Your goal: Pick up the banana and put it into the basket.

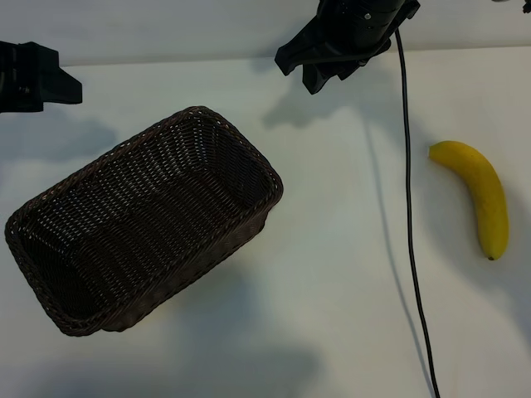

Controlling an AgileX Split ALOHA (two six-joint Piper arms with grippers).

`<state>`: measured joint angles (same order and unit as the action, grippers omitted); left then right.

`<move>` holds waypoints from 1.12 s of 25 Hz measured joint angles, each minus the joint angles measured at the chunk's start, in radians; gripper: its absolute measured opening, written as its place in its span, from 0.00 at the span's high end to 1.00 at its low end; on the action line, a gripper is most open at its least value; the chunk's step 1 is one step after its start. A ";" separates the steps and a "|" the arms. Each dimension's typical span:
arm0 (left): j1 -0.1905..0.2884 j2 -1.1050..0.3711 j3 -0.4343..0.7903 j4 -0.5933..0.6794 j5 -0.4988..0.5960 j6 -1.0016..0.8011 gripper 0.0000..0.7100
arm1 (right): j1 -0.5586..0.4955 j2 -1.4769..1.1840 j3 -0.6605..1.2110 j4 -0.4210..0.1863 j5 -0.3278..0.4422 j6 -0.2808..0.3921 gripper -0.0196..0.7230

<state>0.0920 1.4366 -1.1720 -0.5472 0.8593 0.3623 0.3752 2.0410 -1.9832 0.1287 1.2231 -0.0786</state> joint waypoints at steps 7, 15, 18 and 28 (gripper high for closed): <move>0.000 0.000 0.000 0.000 0.000 -0.001 0.21 | 0.000 0.000 0.000 0.000 0.000 0.000 0.41; 0.000 0.000 0.000 -0.003 -0.024 -0.003 0.21 | 0.000 0.000 0.000 0.000 0.000 0.000 0.41; 0.000 0.000 0.000 -0.024 -0.028 -0.003 0.21 | 0.000 0.000 0.000 0.000 0.000 0.000 0.41; 0.000 -0.109 0.103 0.105 -0.006 -0.233 0.21 | 0.000 0.000 0.000 0.000 0.000 -0.013 0.41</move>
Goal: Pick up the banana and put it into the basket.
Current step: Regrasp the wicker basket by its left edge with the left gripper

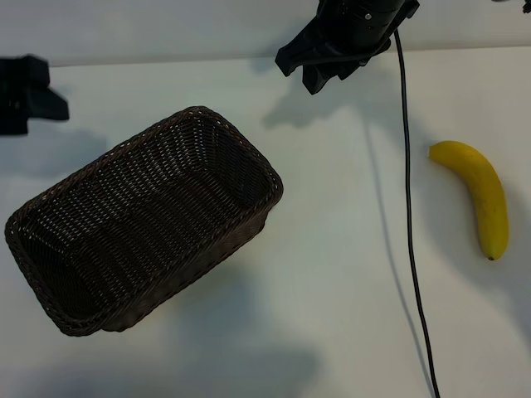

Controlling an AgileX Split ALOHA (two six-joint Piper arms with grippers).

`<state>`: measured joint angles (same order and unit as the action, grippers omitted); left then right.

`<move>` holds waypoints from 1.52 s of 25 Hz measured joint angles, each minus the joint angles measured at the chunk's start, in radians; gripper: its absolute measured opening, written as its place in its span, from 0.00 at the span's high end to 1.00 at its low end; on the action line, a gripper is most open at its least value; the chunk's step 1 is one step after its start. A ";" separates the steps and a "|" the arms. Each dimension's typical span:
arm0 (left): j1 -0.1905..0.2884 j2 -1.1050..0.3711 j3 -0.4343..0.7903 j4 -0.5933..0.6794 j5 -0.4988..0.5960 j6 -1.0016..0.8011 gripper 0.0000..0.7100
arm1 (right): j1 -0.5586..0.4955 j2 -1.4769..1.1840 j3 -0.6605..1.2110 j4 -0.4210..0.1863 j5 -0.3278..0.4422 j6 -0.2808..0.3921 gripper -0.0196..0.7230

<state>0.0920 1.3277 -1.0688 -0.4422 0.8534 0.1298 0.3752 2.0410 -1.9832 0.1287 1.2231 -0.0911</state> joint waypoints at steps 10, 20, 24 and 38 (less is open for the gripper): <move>0.000 -0.296 0.352 0.060 -0.133 -0.236 0.23 | 0.000 0.000 0.000 0.001 0.000 0.000 0.41; 0.000 -0.352 0.435 0.316 -0.103 -0.518 0.23 | 0.000 0.000 0.000 0.001 0.000 -0.003 0.41; 0.000 -0.353 0.470 0.322 -0.119 -0.542 0.23 | 0.000 0.000 0.000 0.001 0.000 -0.003 0.41; 0.000 -0.192 0.633 0.265 -0.375 -0.564 0.23 | 0.000 0.000 0.000 0.008 0.000 -0.004 0.41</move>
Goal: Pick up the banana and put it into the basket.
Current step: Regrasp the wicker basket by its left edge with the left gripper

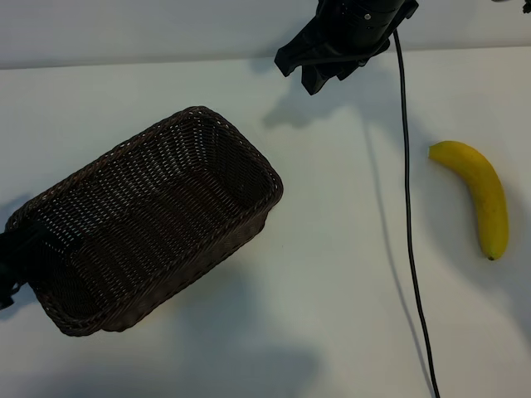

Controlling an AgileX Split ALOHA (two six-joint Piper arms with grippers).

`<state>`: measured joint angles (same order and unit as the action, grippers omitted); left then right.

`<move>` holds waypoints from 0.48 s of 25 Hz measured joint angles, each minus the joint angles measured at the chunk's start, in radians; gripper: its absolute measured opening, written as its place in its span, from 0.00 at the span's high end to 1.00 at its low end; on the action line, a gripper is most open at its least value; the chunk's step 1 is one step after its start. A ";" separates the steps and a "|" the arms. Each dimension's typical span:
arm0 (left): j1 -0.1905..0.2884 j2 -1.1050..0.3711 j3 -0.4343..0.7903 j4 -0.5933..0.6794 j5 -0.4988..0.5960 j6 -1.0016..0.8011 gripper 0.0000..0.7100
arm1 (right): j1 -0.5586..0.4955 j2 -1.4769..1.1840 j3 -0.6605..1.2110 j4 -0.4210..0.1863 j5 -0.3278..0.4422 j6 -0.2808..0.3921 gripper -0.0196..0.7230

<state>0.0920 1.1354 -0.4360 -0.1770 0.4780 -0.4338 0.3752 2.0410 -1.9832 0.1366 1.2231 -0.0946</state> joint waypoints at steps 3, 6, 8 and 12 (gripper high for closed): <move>0.000 0.064 0.000 -0.053 -0.067 0.031 0.23 | 0.000 0.000 0.000 0.012 0.000 0.000 0.41; 0.000 0.125 0.000 -0.119 -0.113 0.092 0.23 | 0.000 0.000 0.000 0.014 0.000 0.000 0.41; 0.000 0.166 0.000 -0.169 -0.136 0.143 0.23 | 0.000 0.000 0.000 0.014 0.000 0.000 0.41; 0.000 0.252 0.000 -0.280 -0.161 0.253 0.23 | 0.000 0.000 0.000 0.016 0.000 0.000 0.41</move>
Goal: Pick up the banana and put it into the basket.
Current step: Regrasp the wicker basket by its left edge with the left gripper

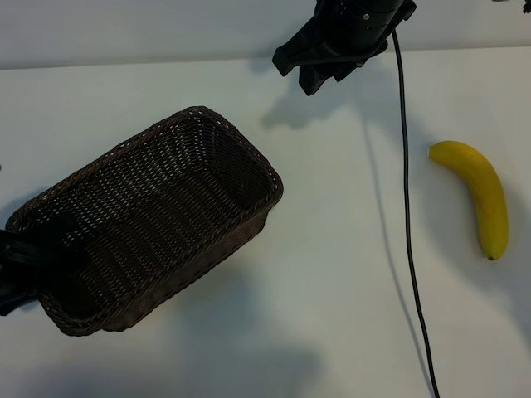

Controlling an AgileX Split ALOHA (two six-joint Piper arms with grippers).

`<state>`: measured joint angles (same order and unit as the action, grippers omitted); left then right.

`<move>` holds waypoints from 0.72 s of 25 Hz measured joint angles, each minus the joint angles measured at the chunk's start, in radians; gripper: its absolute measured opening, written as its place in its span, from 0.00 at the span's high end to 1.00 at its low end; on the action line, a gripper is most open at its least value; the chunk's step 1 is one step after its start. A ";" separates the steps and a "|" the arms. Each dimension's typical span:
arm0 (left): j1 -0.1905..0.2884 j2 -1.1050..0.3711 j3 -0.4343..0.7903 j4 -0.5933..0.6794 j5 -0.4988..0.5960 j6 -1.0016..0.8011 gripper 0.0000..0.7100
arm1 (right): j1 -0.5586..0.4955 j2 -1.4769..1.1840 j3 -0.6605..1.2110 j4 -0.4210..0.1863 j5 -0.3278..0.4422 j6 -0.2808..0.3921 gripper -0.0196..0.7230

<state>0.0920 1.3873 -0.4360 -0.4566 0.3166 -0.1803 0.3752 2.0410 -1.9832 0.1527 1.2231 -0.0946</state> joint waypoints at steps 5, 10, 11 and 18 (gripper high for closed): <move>0.000 0.062 0.000 -0.152 -0.016 0.134 0.43 | 0.000 0.000 0.000 0.000 0.000 0.000 0.41; 0.001 0.069 0.000 -0.219 -0.040 0.213 0.46 | 0.000 0.000 0.000 0.001 0.000 0.000 0.41; 0.001 0.069 0.000 -0.221 -0.040 0.219 0.46 | 0.000 0.000 0.000 0.001 0.000 0.000 0.41; 0.001 0.069 0.000 -0.221 -0.039 0.230 0.46 | 0.000 0.000 0.000 0.001 0.000 0.000 0.41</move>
<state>0.0932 1.4568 -0.4360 -0.6775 0.2773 0.0501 0.3752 2.0410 -1.9832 0.1537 1.2231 -0.0946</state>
